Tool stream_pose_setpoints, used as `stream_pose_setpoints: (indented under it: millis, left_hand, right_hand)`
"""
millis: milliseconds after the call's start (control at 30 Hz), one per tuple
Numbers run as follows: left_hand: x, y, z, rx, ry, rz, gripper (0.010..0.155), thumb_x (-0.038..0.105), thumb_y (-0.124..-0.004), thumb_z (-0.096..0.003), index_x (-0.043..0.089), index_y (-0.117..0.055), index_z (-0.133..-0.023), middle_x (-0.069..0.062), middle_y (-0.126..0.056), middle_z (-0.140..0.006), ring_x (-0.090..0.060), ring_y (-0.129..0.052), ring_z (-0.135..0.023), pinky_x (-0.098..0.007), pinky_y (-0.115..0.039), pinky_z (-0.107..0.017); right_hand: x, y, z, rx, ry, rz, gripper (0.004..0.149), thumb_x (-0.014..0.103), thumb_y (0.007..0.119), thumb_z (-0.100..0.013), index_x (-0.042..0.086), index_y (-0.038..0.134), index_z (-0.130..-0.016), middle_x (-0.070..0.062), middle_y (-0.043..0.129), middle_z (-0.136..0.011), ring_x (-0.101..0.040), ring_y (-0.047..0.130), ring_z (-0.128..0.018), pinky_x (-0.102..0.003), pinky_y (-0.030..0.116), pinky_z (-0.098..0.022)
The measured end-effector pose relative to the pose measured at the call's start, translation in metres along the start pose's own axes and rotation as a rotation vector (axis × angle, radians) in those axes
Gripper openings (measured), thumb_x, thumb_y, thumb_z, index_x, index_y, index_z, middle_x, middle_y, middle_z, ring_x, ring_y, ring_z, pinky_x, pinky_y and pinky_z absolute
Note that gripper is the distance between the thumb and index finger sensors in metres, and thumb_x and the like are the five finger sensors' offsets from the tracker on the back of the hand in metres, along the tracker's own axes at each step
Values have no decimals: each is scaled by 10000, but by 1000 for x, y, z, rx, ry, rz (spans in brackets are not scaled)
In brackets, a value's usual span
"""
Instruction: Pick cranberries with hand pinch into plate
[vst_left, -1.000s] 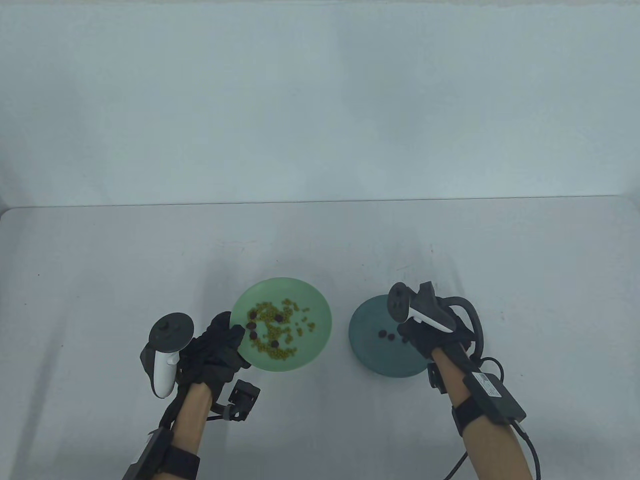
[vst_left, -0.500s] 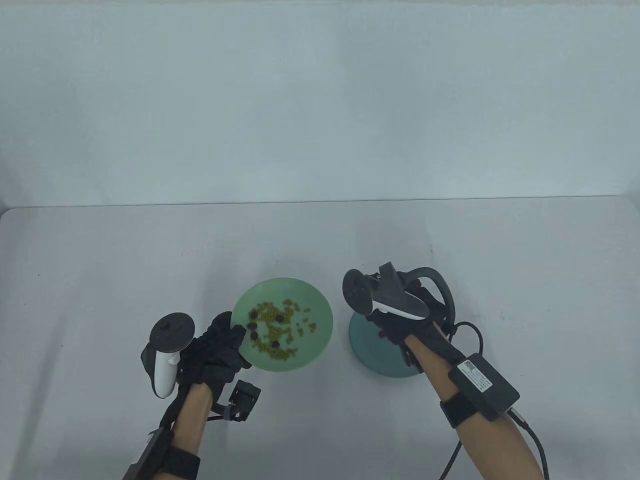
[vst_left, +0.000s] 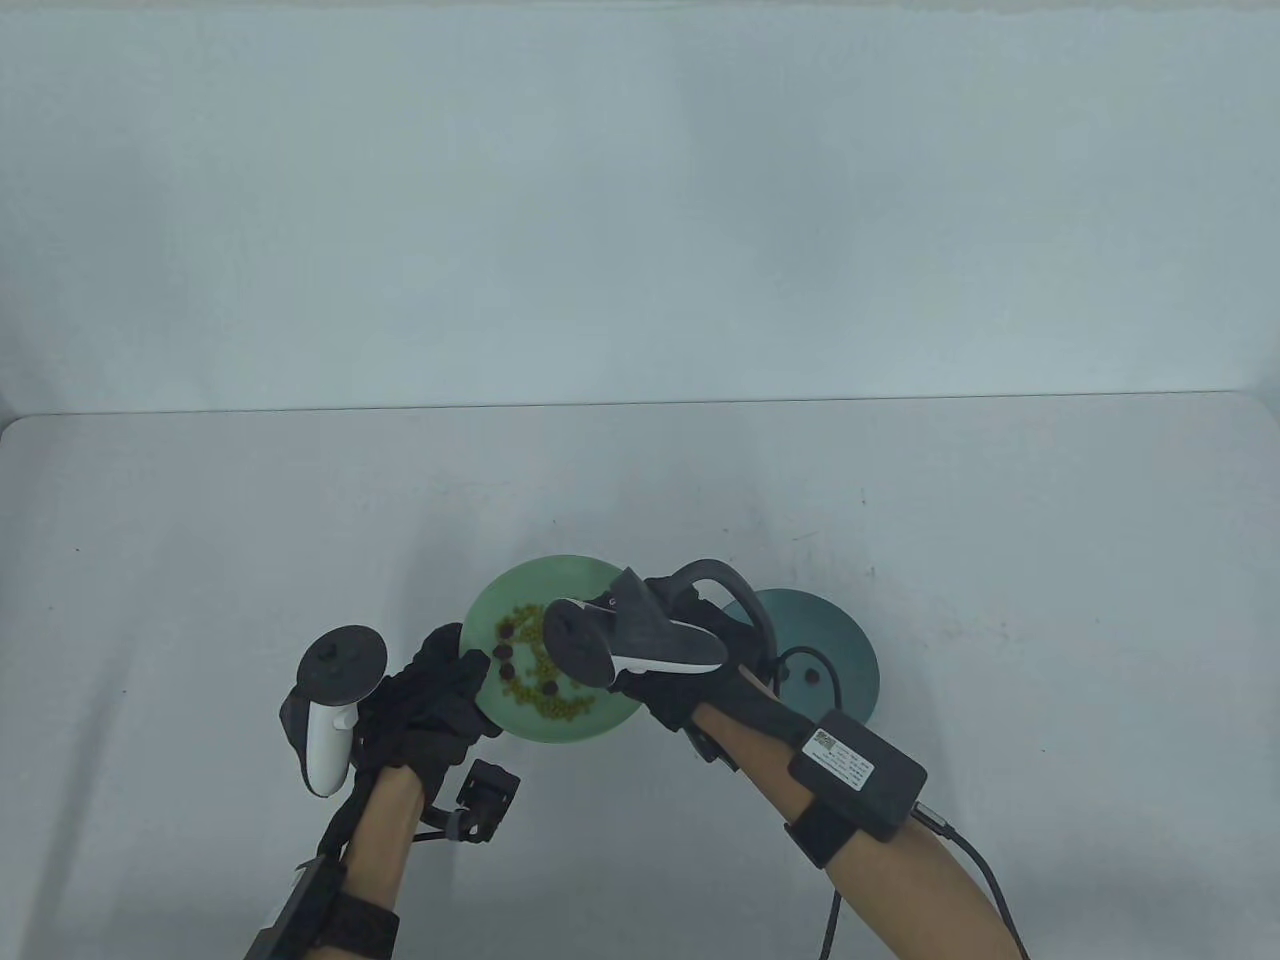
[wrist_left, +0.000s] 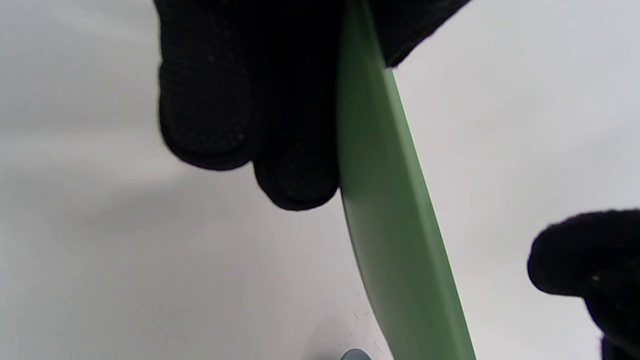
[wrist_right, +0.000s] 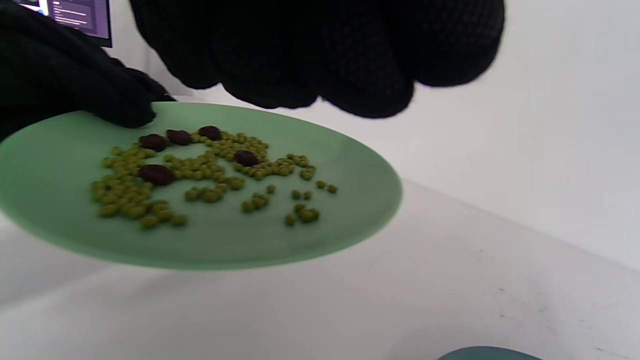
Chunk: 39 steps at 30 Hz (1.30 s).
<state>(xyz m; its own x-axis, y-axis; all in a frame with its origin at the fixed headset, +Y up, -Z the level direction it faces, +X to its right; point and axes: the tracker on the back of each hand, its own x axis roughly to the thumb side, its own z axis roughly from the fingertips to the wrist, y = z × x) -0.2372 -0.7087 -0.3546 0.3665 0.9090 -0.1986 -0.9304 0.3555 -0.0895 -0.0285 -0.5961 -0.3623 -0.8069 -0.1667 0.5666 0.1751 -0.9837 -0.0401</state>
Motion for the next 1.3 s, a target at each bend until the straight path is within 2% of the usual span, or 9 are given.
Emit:
stream_pose_setpoints:
  millis: [400, 700, 900, 1100, 1300]
  left_hand:
    - [0, 0, 0, -1, 2, -1, 578, 228, -680, -585, -30, -485, -1065, -166, -831, -835, -189, -1103, -513, -345, -953, -432]
    - [1, 0, 0, -2, 3, 1, 578, 227, -680, -585, -31, -485, -1064, -165, -833, -833, -186, -1103, -511, -342, -954, -430]
    - [0, 1, 0, 2, 5, 1, 579, 227, -680, -585, -32, -485, -1065, -168, -832, -833, -189, -1103, -512, -343, -953, -431]
    - [1, 0, 0, 0, 3, 5, 578, 227, -680, -585, -32, -487, -1064, -167, -833, -833, -187, -1103, -511, -342, -954, -430]
    - [1, 0, 0, -3, 1, 4, 578, 227, -680, -585, -31, -485, -1064, -167, -833, -832, -187, -1104, -510, -342, -954, -430]
  right_hand:
    - [26, 16, -8, 79, -101, -7, 435, 439, 748, -540, 260, 798, -934, 119, 934, -499, -79, 971, -396, -330, 872, -391]
    - [31, 23, -11, 121, -120, 20, 439, 425, 742, -549, 263, 778, -955, 113, 933, -505, -84, 971, -403, -333, 872, -397]
    - [24, 24, -12, 151, -98, 30, 434, 423, 742, -550, 265, 779, -953, 114, 933, -506, -83, 970, -408, -334, 870, -399]
    - [14, 16, -11, 69, -39, 17, 444, 444, 752, -537, 231, 811, -923, 116, 933, -498, -79, 969, -395, -331, 870, -390]
    - [17, 21, -15, 59, -33, 35, 440, 464, 759, -525, 222, 838, -883, 120, 930, -499, -79, 968, -396, -330, 870, -390]
